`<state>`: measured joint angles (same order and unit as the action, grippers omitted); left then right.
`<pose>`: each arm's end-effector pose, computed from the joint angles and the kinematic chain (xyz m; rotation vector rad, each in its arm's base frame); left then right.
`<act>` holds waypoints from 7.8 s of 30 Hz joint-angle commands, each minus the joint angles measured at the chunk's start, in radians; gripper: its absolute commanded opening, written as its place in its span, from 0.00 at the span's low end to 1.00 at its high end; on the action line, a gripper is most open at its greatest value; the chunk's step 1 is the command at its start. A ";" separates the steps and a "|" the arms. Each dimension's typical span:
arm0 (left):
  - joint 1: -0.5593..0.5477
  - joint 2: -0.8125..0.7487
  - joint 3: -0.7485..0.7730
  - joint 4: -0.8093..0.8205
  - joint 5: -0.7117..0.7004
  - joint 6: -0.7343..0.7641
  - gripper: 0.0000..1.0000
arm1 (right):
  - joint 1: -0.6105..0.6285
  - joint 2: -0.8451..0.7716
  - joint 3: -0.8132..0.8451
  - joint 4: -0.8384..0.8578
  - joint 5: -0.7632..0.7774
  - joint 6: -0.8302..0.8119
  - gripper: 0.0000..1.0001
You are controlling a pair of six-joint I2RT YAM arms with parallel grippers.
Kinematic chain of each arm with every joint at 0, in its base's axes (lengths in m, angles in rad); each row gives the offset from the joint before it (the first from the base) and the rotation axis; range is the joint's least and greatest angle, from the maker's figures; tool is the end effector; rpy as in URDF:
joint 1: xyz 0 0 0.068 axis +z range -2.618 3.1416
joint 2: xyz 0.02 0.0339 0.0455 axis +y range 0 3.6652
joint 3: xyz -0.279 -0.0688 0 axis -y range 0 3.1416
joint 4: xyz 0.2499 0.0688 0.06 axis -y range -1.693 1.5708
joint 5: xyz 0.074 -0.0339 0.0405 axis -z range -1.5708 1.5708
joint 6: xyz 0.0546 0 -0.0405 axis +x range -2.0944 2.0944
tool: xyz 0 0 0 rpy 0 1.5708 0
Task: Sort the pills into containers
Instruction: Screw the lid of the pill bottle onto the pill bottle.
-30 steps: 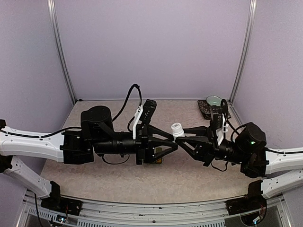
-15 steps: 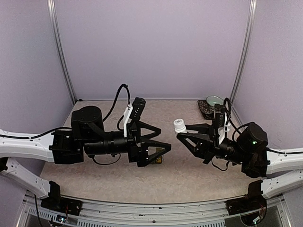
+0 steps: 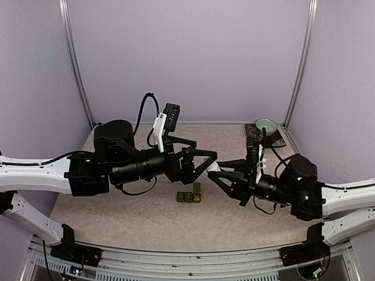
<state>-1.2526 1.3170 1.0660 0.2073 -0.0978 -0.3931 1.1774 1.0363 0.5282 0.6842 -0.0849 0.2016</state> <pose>0.1099 -0.3166 0.3740 0.6540 1.6234 -1.1686 0.0923 0.2344 0.3069 -0.7723 1.2926 1.1911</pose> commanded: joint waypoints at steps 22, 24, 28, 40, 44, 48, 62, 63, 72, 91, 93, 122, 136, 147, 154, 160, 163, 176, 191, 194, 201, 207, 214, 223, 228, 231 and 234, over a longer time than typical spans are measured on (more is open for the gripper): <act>0.016 0.037 0.005 0.012 -0.040 -0.015 0.99 | 0.010 -0.035 0.009 0.060 -0.002 0.002 0.00; 0.018 0.033 -0.003 0.015 -0.035 -0.016 0.99 | 0.010 -0.044 0.006 0.066 -0.001 0.002 0.00; 0.020 0.029 -0.010 0.020 -0.029 -0.021 0.99 | 0.010 -0.055 0.004 0.066 0.000 0.000 0.00; 0.021 0.012 -0.030 0.019 -0.025 -0.027 0.99 | 0.010 -0.080 0.001 0.069 0.006 -0.002 0.00; 0.021 0.007 -0.035 0.018 -0.025 -0.030 0.99 | 0.010 -0.088 0.002 0.066 0.010 -0.005 0.00; 0.021 0.001 -0.041 0.013 -0.030 -0.030 0.99 | 0.010 -0.094 0.004 0.062 0.007 -0.004 0.00; 0.043 -0.044 -0.077 -0.007 -0.051 -0.034 0.99 | 0.010 -0.107 0.010 0.045 -0.006 -0.005 0.00; 0.040 -0.049 -0.077 0.002 -0.039 -0.029 0.99 | 0.010 -0.105 0.009 0.041 -0.003 -0.006 0.00; -0.028 -0.029 -0.010 0.042 0.044 0.058 0.99 | 0.010 -0.087 0.009 0.030 0.060 -0.019 0.00; -0.024 0.125 0.091 0.103 0.016 0.081 0.99 | 0.015 0.033 0.035 0.113 -0.046 0.018 0.00; -0.020 0.121 0.080 0.103 0.004 0.074 0.99 | 0.017 0.024 0.028 0.119 -0.049 0.019 0.00; 0.022 0.044 -0.023 0.109 -0.011 0.030 0.99 | 0.021 -0.082 -0.041 0.118 0.027 0.005 0.00; 0.048 0.020 -0.043 0.043 -0.075 -0.004 0.99 | 0.021 -0.116 -0.036 0.091 0.007 -0.003 0.00; 0.046 -0.032 -0.048 0.117 0.042 0.019 0.99 | 0.021 -0.062 -0.007 0.020 0.075 -0.018 0.00; 0.021 0.018 0.000 0.117 0.048 0.048 0.99 | 0.021 0.027 0.040 0.012 0.020 -0.008 0.00; 0.024 0.068 0.026 0.105 0.036 0.048 0.99 | 0.029 0.037 0.054 0.035 -0.033 -0.008 0.00; 0.033 0.070 0.018 0.107 0.027 0.038 0.99 | 0.034 0.027 0.052 0.036 -0.042 -0.013 0.00; 0.054 0.039 -0.031 0.097 0.007 0.030 0.96 | 0.037 -0.045 0.007 0.071 -0.013 -0.022 0.00; 0.045 0.017 -0.047 0.103 0.002 -0.002 0.93 | 0.037 -0.070 0.001 0.030 0.046 -0.031 0.00; 0.046 0.000 -0.042 0.120 0.018 -0.009 0.93 | 0.037 -0.046 0.013 -0.002 0.067 -0.037 0.00; 0.034 0.050 0.034 0.036 0.076 -0.045 0.89 | 0.037 -0.019 0.039 -0.043 0.097 -0.047 0.00; 0.031 0.063 0.030 0.056 0.110 -0.064 0.71 | 0.038 0.001 0.056 -0.059 0.111 -0.050 0.00; 0.027 0.077 0.041 0.051 0.140 -0.064 0.56 | 0.037 0.001 0.061 -0.072 0.127 -0.049 0.00; 0.028 0.063 0.027 0.058 0.115 -0.060 0.45 | 0.037 0.025 0.071 -0.085 0.123 -0.044 0.00; 0.028 0.060 0.024 0.055 0.112 -0.060 0.44 | 0.037 0.023 0.071 -0.084 0.127 -0.043 0.00; 0.027 0.065 0.025 0.052 0.119 -0.060 0.36 | 0.038 0.014 0.070 -0.082 0.131 -0.044 0.00; 0.027 0.068 0.026 0.053 0.123 -0.062 0.29 | 0.038 0.011 0.069 -0.083 0.134 -0.044 0.00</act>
<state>-1.2182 1.3884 1.0725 0.2523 0.0139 -0.4618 1.2053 1.0599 0.5724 0.5999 0.0315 0.1577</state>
